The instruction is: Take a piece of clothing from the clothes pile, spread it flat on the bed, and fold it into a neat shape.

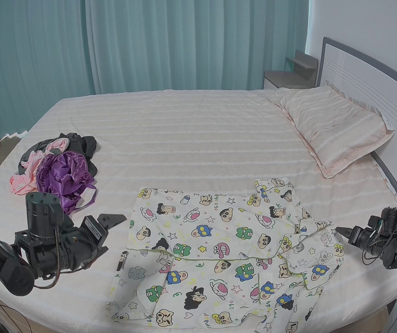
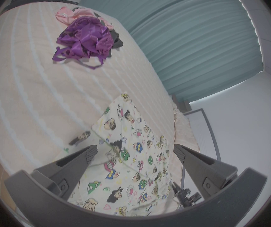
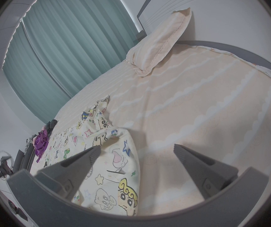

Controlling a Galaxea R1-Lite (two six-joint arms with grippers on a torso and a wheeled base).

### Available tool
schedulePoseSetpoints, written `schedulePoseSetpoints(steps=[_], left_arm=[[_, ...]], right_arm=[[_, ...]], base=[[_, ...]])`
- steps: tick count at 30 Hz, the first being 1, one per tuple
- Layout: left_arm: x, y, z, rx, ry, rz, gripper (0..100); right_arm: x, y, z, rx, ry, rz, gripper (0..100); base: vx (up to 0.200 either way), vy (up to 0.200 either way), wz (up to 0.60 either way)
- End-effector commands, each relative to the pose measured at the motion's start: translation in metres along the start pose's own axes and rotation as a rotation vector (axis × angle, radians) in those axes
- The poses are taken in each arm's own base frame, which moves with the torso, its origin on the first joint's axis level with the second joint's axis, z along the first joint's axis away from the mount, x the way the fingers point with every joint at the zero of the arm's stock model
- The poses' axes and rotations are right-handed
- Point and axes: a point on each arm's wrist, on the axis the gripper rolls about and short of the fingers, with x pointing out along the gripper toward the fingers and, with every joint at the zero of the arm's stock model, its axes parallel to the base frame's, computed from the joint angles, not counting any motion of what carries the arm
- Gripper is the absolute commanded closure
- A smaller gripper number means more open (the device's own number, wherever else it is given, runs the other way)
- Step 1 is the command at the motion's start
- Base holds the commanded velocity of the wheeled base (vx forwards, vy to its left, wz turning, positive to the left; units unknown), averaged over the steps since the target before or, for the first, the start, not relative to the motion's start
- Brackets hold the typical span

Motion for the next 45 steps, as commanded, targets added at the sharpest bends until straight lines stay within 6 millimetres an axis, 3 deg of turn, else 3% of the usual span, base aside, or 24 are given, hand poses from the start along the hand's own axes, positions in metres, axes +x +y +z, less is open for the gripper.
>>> schedulePoseSetpoints(steps=[1,12,16,20,25,44,45], left_arm=[[0.0,0.018,-0.031,0.02,0.131,0.083,0],[0.018,0.042,-0.07,-0.021,0.28,0.253,0],[0.023,0.043,-0.073,-0.014,0.272,0.258,0],[0.044,0.045,-0.076,0.018,0.173,0.263,0],[0.059,0.049,-0.097,0.111,0.131,0.3,0],[0.07,0.048,-0.107,0.203,0.132,0.303,0],[0.069,0.048,-0.107,0.203,0.133,0.305,100]], right_arm=[[-0.011,0.005,0.014,-0.012,-0.058,0.009,0],[-0.02,0.035,-0.012,-0.06,0.002,0.099,0],[-0.022,0.037,-0.014,-0.067,-0.005,0.107,0],[-0.022,0.037,-0.014,-0.065,-0.002,0.111,0],[-0.022,0.038,-0.012,-0.054,-0.01,0.112,0],[-0.022,0.038,-0.012,-0.056,-0.013,0.113,0],[-0.022,0.038,-0.012,-0.056,-0.011,0.113,0]], base=[[0.0,0.0,0.0],[0.0,0.0,0.0],[0.0,0.0,0.0],[0.0,0.0,0.0],[0.0,0.0,0.0],[0.0,0.0,0.0],[0.0,0.0,0.0]])
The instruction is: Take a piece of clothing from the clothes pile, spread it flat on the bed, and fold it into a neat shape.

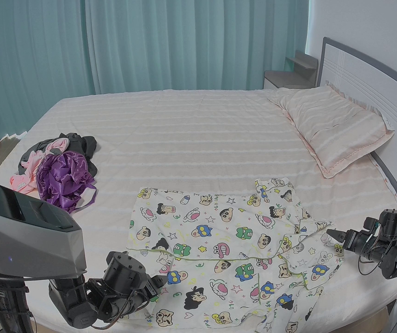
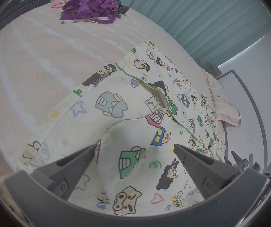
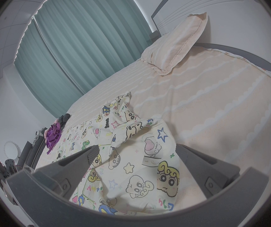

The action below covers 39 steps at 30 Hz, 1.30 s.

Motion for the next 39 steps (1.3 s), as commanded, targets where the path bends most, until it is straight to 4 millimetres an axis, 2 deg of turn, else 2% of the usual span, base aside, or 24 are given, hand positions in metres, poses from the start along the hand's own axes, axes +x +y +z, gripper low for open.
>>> schedulePoseSetpoints(steps=[1,13,20,27,33,39], left_arm=[[0.0,0.002,-0.001,0.0,0.001,0.009,100],[-0.002,0.007,0.005,-0.002,-0.05,0.052,100],[-0.006,0.015,0.039,0.003,-0.129,0.05,100],[-0.008,0.022,0.062,0.031,-0.154,-0.006,100],[-0.006,0.027,0.078,0.072,-0.172,-0.056,100],[0.003,0.037,0.084,0.102,-0.155,-0.061,100]], right_arm=[[0.0,0.0,0.001,-0.005,-0.009,0.004,0],[-0.001,0.001,0.001,-0.004,-0.011,0.003,0],[-0.001,0.001,0.001,-0.006,-0.011,0.005,0],[-0.001,0.001,0.001,-0.005,-0.012,0.004,0],[0.0,0.001,0.002,-0.004,-0.013,0.004,0],[-0.001,0.0,0.002,-0.005,-0.014,0.003,0]], base=[[0.0,0.0,0.0],[0.0,0.0,0.0],[0.0,0.0,0.0],[0.0,0.0,0.0],[0.0,0.0,0.0],[0.0,0.0,0.0]])
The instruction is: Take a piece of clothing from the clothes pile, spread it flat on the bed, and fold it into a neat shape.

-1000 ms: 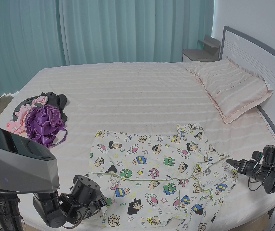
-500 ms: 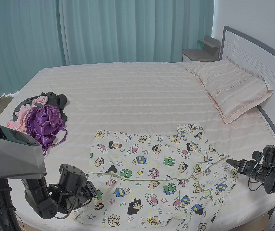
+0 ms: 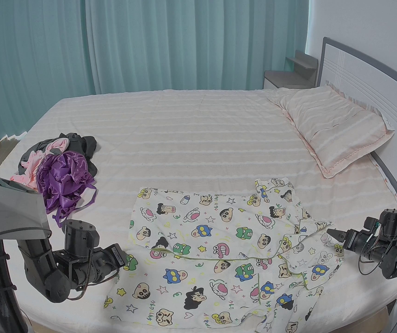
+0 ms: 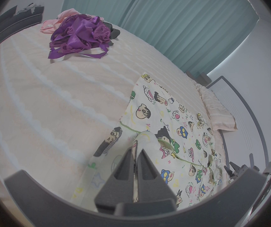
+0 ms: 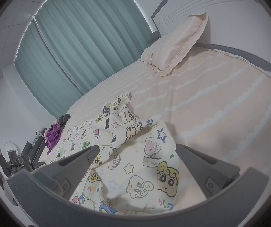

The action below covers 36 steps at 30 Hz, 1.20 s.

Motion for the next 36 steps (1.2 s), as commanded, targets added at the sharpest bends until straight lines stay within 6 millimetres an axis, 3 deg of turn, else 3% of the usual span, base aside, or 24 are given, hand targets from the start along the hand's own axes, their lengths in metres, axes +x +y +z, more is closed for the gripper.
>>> schedulePoseSetpoints(steps=[1,14,15,20,24,27,29,32,36], left_arm=[[0.009,0.013,0.0,-0.001,0.01,0.038,100],[0.023,0.023,0.002,0.0,-0.01,0.05,100],[0.025,0.023,0.002,-0.001,-0.01,0.051,0],[0.026,0.03,0.009,-0.026,-0.034,0.072,0],[0.013,0.041,0.021,-0.075,-0.067,0.09,0],[-0.001,0.045,0.027,-0.126,-0.076,0.068,0],[-0.02,0.044,0.03,-0.181,-0.064,0.013,0],[-0.049,0.04,0.024,-0.246,-0.017,-0.071,0],[-0.067,0.039,0.013,-0.295,0.019,-0.076,0]], right_arm=[[0.0,0.0,0.001,-0.005,-0.013,0.004,0],[0.0,0.0,0.001,-0.004,-0.009,0.003,0],[0.0,0.0,0.001,-0.004,-0.009,0.003,0],[-0.001,-0.001,0.003,-0.003,-0.02,0.001,0],[-0.004,-0.002,0.005,-0.003,-0.029,-0.004,0],[-0.006,0.0,0.007,-0.006,-0.037,-0.002,0],[-0.008,0.002,0.01,-0.013,-0.054,0.003,0],[-0.01,0.006,0.012,-0.022,-0.059,0.014,0],[-0.008,0.012,0.013,-0.038,-0.068,0.028,0]], base=[[0.0,0.0,0.0],[0.0,0.0,0.0],[0.0,0.0,0.0],[0.0,0.0,0.0],[0.0,0.0,0.0],[0.0,0.0,0.0],[0.0,0.0,0.0],[0.0,0.0,0.0],[0.0,0.0,0.0]])
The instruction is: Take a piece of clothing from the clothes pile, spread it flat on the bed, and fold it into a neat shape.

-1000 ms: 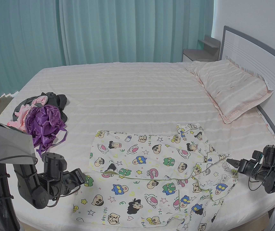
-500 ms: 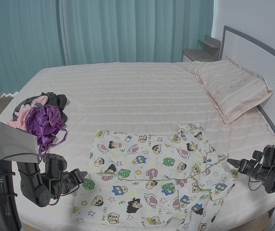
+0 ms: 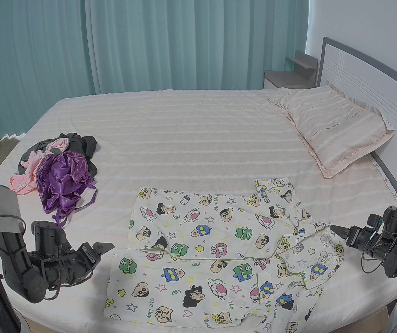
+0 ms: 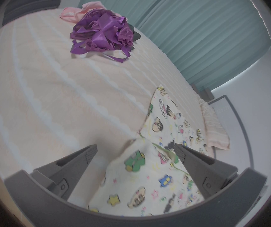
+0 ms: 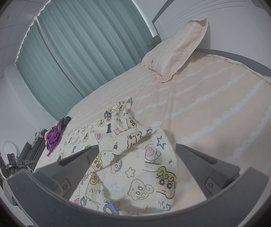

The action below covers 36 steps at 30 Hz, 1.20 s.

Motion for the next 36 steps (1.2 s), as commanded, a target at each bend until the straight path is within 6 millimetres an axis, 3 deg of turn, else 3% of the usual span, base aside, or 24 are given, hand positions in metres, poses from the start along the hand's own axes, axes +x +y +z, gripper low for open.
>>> schedulePoseSetpoints(steps=[1,4,12,16,28,36], left_arm=[[-0.037,-0.004,-0.009,-0.059,0.014,-0.052,0],[-0.042,-0.002,-0.012,-0.09,0.023,-0.043,0],[-0.042,-0.001,-0.013,-0.133,0.034,-0.038,0],[-0.042,0.001,-0.016,-0.139,0.063,-0.006,0],[-0.047,0.001,-0.024,-0.134,0.145,0.008,0],[-0.05,0.0,-0.029,-0.126,0.173,0.015,0]], right_arm=[[-0.001,0.011,0.006,-0.033,-0.034,0.031,0],[-0.004,0.022,0.003,-0.047,-0.018,0.053,0],[-0.031,0.025,-0.017,-0.006,0.077,0.023,0],[-0.03,0.026,-0.018,0.08,0.087,0.012,0],[-0.029,0.042,-0.04,0.092,0.271,0.03,0],[-0.022,0.069,-0.066,0.054,0.416,0.104,0]], base=[[0.0,0.0,0.0],[-0.2,0.0,0.0],[-0.2,0.0,0.0],[-0.2,0.0,0.0],[-0.2,0.0,0.0],[0.0,0.0,0.0]])
